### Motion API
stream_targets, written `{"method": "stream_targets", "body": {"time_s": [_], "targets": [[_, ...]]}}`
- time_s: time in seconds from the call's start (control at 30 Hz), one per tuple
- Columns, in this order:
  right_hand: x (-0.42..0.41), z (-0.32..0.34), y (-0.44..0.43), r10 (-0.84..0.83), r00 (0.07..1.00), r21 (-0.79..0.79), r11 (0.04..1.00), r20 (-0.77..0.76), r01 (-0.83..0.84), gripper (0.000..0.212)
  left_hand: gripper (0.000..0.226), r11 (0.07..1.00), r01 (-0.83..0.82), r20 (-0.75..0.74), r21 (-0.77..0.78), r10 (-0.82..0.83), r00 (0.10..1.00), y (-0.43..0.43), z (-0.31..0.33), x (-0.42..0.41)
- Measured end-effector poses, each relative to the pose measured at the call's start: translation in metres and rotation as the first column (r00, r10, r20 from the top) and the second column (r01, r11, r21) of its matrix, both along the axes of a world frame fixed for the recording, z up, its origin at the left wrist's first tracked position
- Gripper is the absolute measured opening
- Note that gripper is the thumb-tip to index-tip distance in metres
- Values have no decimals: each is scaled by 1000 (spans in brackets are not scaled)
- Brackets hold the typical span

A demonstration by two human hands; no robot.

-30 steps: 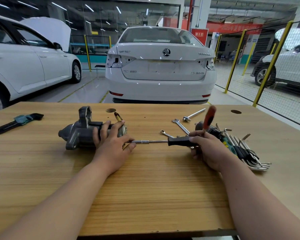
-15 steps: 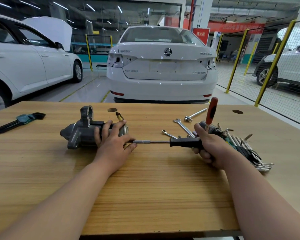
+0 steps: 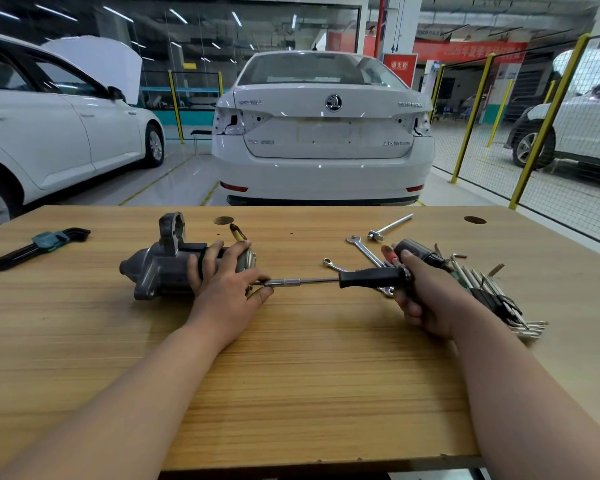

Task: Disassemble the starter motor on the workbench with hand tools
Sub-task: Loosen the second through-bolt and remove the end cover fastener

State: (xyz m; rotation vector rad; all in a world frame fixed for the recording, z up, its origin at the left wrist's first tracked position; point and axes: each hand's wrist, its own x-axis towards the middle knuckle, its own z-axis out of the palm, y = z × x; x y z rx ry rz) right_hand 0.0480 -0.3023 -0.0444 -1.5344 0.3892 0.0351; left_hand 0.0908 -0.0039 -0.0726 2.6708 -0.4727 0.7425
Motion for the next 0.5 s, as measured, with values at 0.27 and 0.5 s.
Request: {"method": "stream_targets", "body": {"time_s": [0.27,0.5], "targets": [[-1,1,2,64,998,77,995,4,-64,28,21,1000,-22,-18,13,22,1000,-1,2,-2],[-1,2,2,73,997,69,995,38,-76,18,33,997,-27,-58,71,31,998,-1,2,-2]]}}
